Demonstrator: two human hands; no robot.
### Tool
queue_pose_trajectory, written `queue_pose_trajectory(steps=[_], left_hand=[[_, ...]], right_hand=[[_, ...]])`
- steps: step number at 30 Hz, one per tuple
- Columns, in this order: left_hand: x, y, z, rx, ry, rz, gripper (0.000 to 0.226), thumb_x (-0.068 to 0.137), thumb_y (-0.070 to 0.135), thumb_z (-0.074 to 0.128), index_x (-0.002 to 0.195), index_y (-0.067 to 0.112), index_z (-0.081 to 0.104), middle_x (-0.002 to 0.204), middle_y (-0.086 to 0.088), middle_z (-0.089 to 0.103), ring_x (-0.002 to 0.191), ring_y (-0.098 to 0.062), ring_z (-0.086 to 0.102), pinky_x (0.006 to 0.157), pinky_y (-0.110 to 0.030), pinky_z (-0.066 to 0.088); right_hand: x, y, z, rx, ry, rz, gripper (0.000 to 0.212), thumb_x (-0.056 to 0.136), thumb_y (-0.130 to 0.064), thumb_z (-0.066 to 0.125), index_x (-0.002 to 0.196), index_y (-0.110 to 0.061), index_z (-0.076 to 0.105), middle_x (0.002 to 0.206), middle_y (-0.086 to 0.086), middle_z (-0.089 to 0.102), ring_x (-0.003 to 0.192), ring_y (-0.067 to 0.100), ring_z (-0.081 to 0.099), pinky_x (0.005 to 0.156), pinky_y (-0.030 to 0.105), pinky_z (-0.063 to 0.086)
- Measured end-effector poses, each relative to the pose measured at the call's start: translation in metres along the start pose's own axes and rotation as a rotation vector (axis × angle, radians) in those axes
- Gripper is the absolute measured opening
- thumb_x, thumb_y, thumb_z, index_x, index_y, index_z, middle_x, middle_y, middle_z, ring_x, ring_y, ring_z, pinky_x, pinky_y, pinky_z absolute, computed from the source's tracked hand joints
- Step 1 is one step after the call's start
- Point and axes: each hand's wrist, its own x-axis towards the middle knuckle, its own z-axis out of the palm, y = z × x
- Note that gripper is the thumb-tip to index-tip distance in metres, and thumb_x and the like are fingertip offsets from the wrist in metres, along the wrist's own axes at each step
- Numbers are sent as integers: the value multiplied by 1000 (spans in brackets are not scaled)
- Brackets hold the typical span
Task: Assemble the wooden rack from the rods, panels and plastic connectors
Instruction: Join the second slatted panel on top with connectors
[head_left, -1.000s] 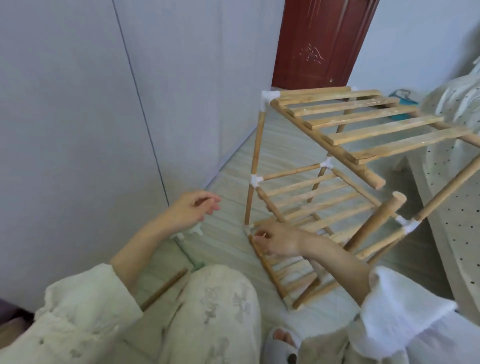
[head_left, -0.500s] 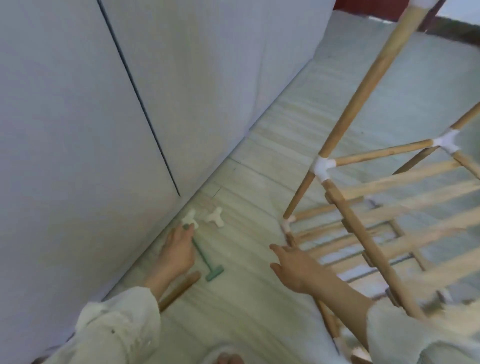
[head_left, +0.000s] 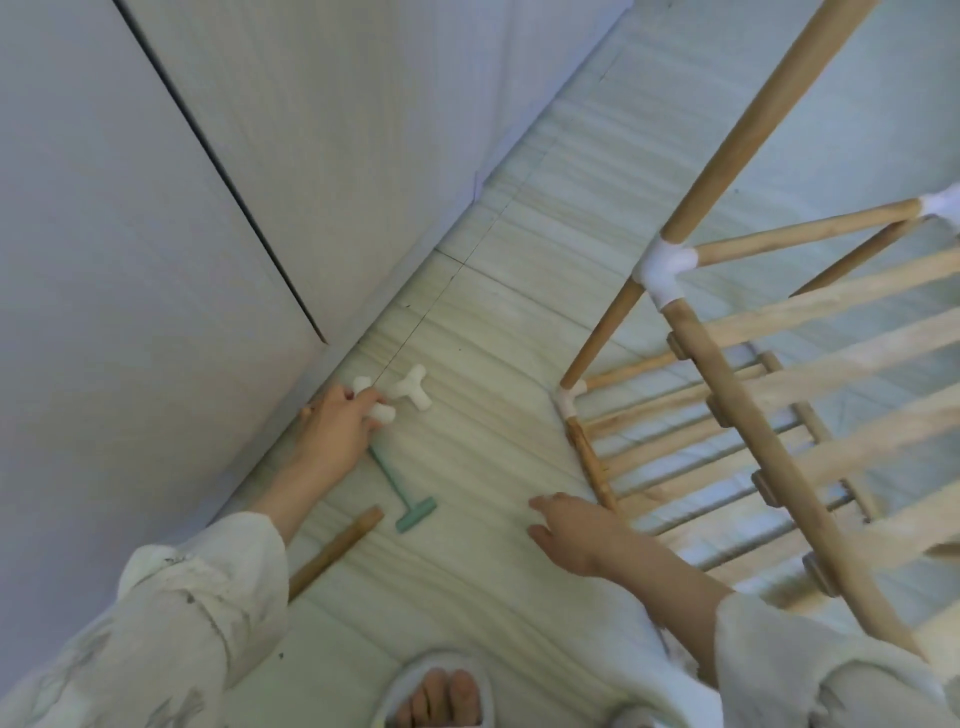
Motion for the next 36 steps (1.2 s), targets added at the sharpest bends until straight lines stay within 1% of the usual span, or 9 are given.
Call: queue_pose_trajectory(steps=[4, 6, 11, 16, 20, 23, 25, 30, 36], left_hand=[[-33, 42, -43, -342, 10, 192, 38, 88, 14, 61, 126, 18, 55, 119, -9, 55, 109, -25, 52, 91, -28, 38], [-54, 68, -69, -480, 47, 212, 42, 85, 12, 65, 125, 18, 51, 107, 0, 60, 94, -17, 57, 82, -22, 40], [-110, 138, -147, -709, 246, 281, 28, 81, 8, 69, 102, 17, 52, 87, 12, 59, 77, 3, 54, 65, -5, 41], [-170, 202, -221, -686, 312, 565, 12, 92, 21, 58, 103, 26, 61, 81, 13, 62, 67, 11, 54, 67, -12, 42], [-225, 252, -254, -751, 331, 741, 10, 84, 46, 52, 92, 39, 54, 68, 13, 62, 66, 1, 55, 66, -16, 45], [-260, 285, -262, -933, 271, 818, 8, 94, 18, 52, 87, 20, 49, 63, 5, 59, 58, 1, 54, 60, -12, 43], [-277, 307, -264, -985, 218, 850, 12, 95, 15, 47, 84, 17, 51, 58, 7, 60, 55, 1, 53, 58, -12, 42], [-300, 362, -257, -1056, 95, 887, 13, 93, 23, 50, 87, 19, 61, 59, 13, 60, 52, -1, 48, 52, -14, 39], [-314, 414, -238, -1041, -102, 836, 8, 88, 21, 60, 93, 19, 55, 66, 7, 70, 60, -5, 62, 54, -16, 47]], right_hand=[[-37, -32, -39, 160, 208, -49, 41, 101, -33, 32, 132, -10, 48, 131, 11, 55, 119, 27, 51, 97, 33, 41], [-65, -51, -60, 296, 297, -80, 38, 101, -30, 34, 125, -9, 54, 126, 11, 58, 114, 27, 54, 95, 33, 42], [-167, -90, -108, 1085, 485, -222, 20, 99, -21, 39, 110, -12, 53, 104, 9, 59, 82, 21, 61, 70, 29, 53], [-288, -100, -129, 1158, 819, -467, 12, 97, -15, 44, 105, -14, 54, 84, -5, 56, 65, 13, 59, 60, 22, 51], [-374, -88, -124, 1133, 999, -567, 13, 95, -12, 50, 102, -5, 59, 76, -3, 55, 61, 9, 56, 54, 16, 48], [-418, -74, -114, 1061, 1159, -575, 11, 93, -15, 54, 96, -7, 62, 78, 0, 57, 62, 12, 56, 57, 23, 49], [-439, -62, -105, 999, 1242, -558, 14, 92, -20, 56, 94, -8, 64, 77, -1, 59, 59, 7, 55, 60, 25, 46], [-471, -17, -92, 1270, 1203, -612, 19, 88, -18, 64, 100, -6, 55, 72, 6, 56, 48, 3, 49, 46, 15, 36], [-477, 37, -74, 1330, 1253, -645, 20, 83, -15, 66, 100, -5, 66, 73, 3, 59, 58, 11, 49, 53, 20, 40]])
